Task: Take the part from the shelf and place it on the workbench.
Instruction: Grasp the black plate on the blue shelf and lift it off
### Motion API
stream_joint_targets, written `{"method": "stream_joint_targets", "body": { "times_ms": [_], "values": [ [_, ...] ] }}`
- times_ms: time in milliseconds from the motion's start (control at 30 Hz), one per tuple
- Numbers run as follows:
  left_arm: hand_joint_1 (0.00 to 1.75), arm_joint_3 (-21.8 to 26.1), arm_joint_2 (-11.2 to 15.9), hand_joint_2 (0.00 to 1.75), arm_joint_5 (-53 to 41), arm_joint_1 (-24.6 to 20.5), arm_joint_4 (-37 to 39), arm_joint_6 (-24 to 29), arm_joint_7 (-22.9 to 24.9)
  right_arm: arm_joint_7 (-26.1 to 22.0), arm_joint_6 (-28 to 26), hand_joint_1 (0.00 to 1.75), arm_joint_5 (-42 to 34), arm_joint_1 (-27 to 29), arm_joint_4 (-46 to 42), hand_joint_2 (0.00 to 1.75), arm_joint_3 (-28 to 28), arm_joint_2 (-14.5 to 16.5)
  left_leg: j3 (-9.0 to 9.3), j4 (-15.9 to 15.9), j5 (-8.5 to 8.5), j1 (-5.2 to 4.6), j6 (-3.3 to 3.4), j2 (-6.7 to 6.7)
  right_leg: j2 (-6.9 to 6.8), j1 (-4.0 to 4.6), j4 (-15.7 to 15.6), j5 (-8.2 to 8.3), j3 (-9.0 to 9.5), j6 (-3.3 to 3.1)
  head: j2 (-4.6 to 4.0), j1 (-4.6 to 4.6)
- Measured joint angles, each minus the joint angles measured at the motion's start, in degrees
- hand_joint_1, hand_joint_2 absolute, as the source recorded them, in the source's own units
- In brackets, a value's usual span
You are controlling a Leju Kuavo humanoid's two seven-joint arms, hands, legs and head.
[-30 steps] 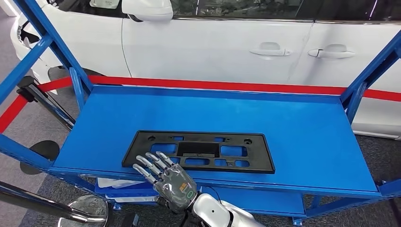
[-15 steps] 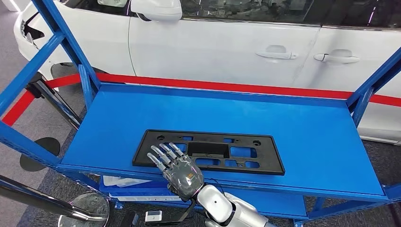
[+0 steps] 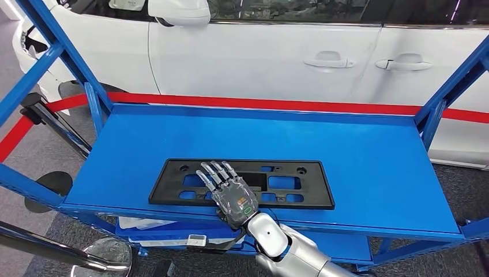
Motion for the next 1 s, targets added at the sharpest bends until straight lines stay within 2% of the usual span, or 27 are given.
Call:
{"method": "stream_joint_targets", "body": {
  "times_ms": [67, 100, 133, 200, 233, 267, 333, 367, 400, 433, 500, 533, 567, 600, 700, 767, 833, 867, 900, 933, 967, 1000],
  "values": [
    [0.0, -0.22, 0.08, 0.0, 0.05, -0.13, -0.01, -0.07, 0.04, 1.16, -0.1, 0.0, -0.26, -0.38, 0.24, 1.75, -0.85, -0.27, 2.64, -5.52, 1.64, -0.23, 0.46, -0.06, 0.1, 0.14, 0.02, 0.02, -0.05, 0.42, 0.0, 0.05],
    [0.0, -0.33, 0.12, 0.0, 0.09, -0.12, 0.0, -0.09, 0.04, 1.72, -0.13, 0.0, -0.33, -0.58, 0.3, 1.75, -1.37, -0.56, 2.95, -6.24, 1.52, -0.4, 0.74, -0.09, 0.12, 0.17, -0.05, 0.09, -0.1, 0.72, 0.0, 0.05],
    [0.0, -0.43, 0.19, 0.0, 0.12, -0.09, 0.0, -0.11, 0.04, 2.25, -0.05, 0.15, -0.3, -0.77, 0.32, 1.75, -1.88, -0.95, 2.94, -6.38, 1.65, -0.5, 1.08, -0.11, 0.14, 0.14, -0.14, 0.18, -0.1, 1.07, 0.0, 0.07],
    [0.0, -0.63, 0.37, 0.0, 0.17, -0.01, 0.01, -0.11, 0.04, 3.13, 0.59, 0.97, -0.09, -1.09, 0.18, 1.75, -2.96, -1.97, 3.12, -6.8, 2.02, -0.36, 1.85, -0.05, 0.09, 0.07, 0.29, -0.24, -0.32, 1.72, 0.0, 0.08],
    [0.0, -0.7, 0.46, 0.0, 0.18, -0.03, 0.0, -0.1, 0.04, 3.44, 1.21, 1.39, 0.04, -1.22, 0.03, 1.75, -3.52, -2.55, 3.23, -7.06, 2.21, -0.26, 2.27, -0.01, 0.06, 0.07, 1.69, -1.2, -0.92, 1.97, 0.0, 0.13],
    [0.0, -0.76, 0.52, 0.0, 0.19, -0.06, -0.01, -0.1, 0.04, 3.71, 1.91, 1.67, 0.12, -1.3, -0.15, 1.75, -4.09, -3.08, 3.31, -7.22, 2.33, -0.2, 2.59, 0.03, 0.02, 0.05, 4.32, -2.75, -2.1, 2.13, 0.0, 0.16],
    [0.0, -0.84, 0.64, 0.0, 0.19, -0.09, -0.01, -0.13, 0.04, 4.11, 3.23, 1.71, 0.21, -1.33, -0.39, 1.75, -5.12, -4.0, 3.29, -7.22, 2.31, -0.32, 2.97, 0.07, -0.01, 0.01, 11.85, -6.27, -5.55, 2.32, 0.0, 0.2],
    [0.0, -0.92, 0.68, 0.0, 0.19, -0.06, 0.0, -0.13, 0.04, 4.26, 3.72, 1.73, 0.22, -1.29, -0.44, 1.75, -5.48, -4.37, 3.29, -7.19, 2.29, -0.36, 3.02, 0.08, -0.01, -0.01, 14.82, -7.16, -6.98, 2.4, 0.0, 0.2],
    [0.0, -1.01, 0.72, 0.0, 0.19, -0.03, 0.0, -0.1, 0.04, 4.35, 4.04, 1.74, 0.24, -1.25, -0.48, 1.75, -5.79, -4.74, 3.31, -7.15, 2.25, -0.39, 3.05, 0.08, -0.02, -0.02, 15.92, -7.0, -7.56, 2.42, 0.0, 0.2],
    [0.0, -1.08, 0.75, 0.0, 0.19, -0.01, 0.01, -0.05, 0.03, 4.39, 4.23, 1.74, 0.28, -1.23, -0.59, 1.75, -6.05, -5.01, 3.34, -7.06, 2.2, -0.4, 3.03, 0.07, -0.03, -0.03, 14.83, -5.79, -7.06, 2.4, 0.0, 0.2],
    [0.0, -1.17, 0.78, 0.0, 0.22, -0.03, 0.0, 0.15, -0.03, 4.44, 4.31, 1.75, 0.37, -1.22, -1.13, 1.75, -6.63, -5.41, 3.4, -6.73, 1.93, -0.41, 2.84, 0.02, -0.06, -0.05, 7.66, -2.07, -3.61, 2.18, 0.0, 0.2],
    [0.0, -1.19, 0.79, 0.0, 0.25, -0.07, 0.01, 0.26, -0.07, 4.48, 4.32, 1.75, 0.43, -1.23, -1.52, 1.75, -6.91, -5.52, 3.29, -6.39, 1.72, -0.52, 2.65, -0.02, -0.06, -0.03, 4.11, -0.88, -1.85, 2.02, 0.0, 0.18],
    [0.0, -1.2, 0.79, 0.0, 0.3, -0.11, 0.01, 0.36, -0.11, 4.53, 4.38, 1.75, 0.5, -1.22, -1.95, 1.75, -7.16, -5.64, 3.13, -6.15, 1.6, -0.6, 2.4, -0.04, -0.05, 0.03, 1.74, -0.29, -0.72, 1.86, 0.0, 0.15],
    [0.0, -1.2, 0.8, 0.0, 0.34, -0.13, 0.01, 0.42, -0.13, 4.57, 4.46, 1.75, 0.58, -1.17, -2.3, 1.75, -7.35, -5.77, 2.95, -6.02, 1.55, -0.66, 2.15, -0.05, 0.0, 0.13, 0.76, -0.35, -0.31, 1.67, 0.0, 0.14],
    [0.0, -1.23, 0.82, 0.0, 0.52, -0.11, 0.0, 0.51, -0.16, 4.62, 4.68, 1.75, 0.75, -0.96, -3.21, 1.75, -7.88, -6.08, 2.63, -5.71, 1.2, -0.62, 1.37, -0.03, 0.13, 0.17, 0.38, -0.16, -0.32, 0.91, 0.0, 0.11],
    [0.0, -1.25, 0.84, 0.0, 0.58, -0.16, -0.01, 0.54, -0.16, 4.67, 4.76, 1.75, 0.79, -0.95, -3.76, 1.75, -8.19, -6.17, 1.08, -2.2, -1.03, -0.5, 0.74, 0.01, 0.05, 0.01, 0.08, 0.03, -0.22, 0.33, 0.0, -0.01],
    [0.0, -1.26, 0.85, 0.0, 0.58, -0.16, -0.01, 0.55, -0.16, 4.67, 4.92, 1.75, 0.82, -0.88, -4.05, 1.75, -8.32, -6.24, -2.41, 5.26, -4.51, -0.42, 0.26, 0.03, -0.03, 0.05, 0.07, 0.04, -0.22, 0.05, 0.0, -0.09],
    [0.0, -1.26, 0.85, 0.0, 0.58, -0.11, -0.01, 0.55, -0.16, 4.66, 5.02, 1.75, 0.84, -0.79, -4.09, 1.75, -8.33, -6.26, -4.1, 8.62, -5.56, -0.4, 0.13, 0.03, -0.06, 0.08, 0.08, 0.02, -0.22, 0.01, 0.0, -0.08],
    [0.0, -1.27, 0.86, 0.0, 0.58, -0.07, -0.01, 0.55, -0.16, 4.66, 5.1, 1.75, 0.85, -0.69, -4.12, 1.75, -8.36, -6.29, -5.05, 10.26, -5.58, -0.4, 0.08, 0.03, -0.05, 0.11, 0.09, 0.01, -0.21, -0.01, 0.0, -0.09],
    [0.0, -1.27, 0.86, 0.0, 0.58, -0.05, -0.01, 0.55, -0.16, 4.67, 5.2, 1.75, 0.86, -0.61, -4.19, 1.75, -8.41, -6.34, -4.96, 9.67, -4.48, -0.4, 0.13, 0.03, -0.02, 0.12, 0.1, -0.01, -0.17, -0.02, 0.0, -0.1],
    [0.0, -1.27, 0.86, 0.0, 0.58, -0.06, 0.0, 0.55, -0.16, 4.7, 5.27, 1.75, 0.88, -0.57, -4.3, 1.75, -8.46, -6.39, -3.88, 7.06, -2.59, -0.4, 0.26, 0.03, 0.04, 0.12, 0.1, -0.02, -0.1, 0.0, 0.0, -0.09],
    [0.0, -1.27, 0.87, 0.0, 0.58, -0.09, 0.0, 0.55, -0.16, 4.71, 5.36, 1.75, 0.92, -0.56, -4.48, 1.75, -8.52, -6.46, -2.04, 2.82, -0.41, -0.42, 0.5, 0.03, 0.11, 0.11, 0.09, -0.06, -0.02, 0.04, 0.0, -0.09]
  ]
}}
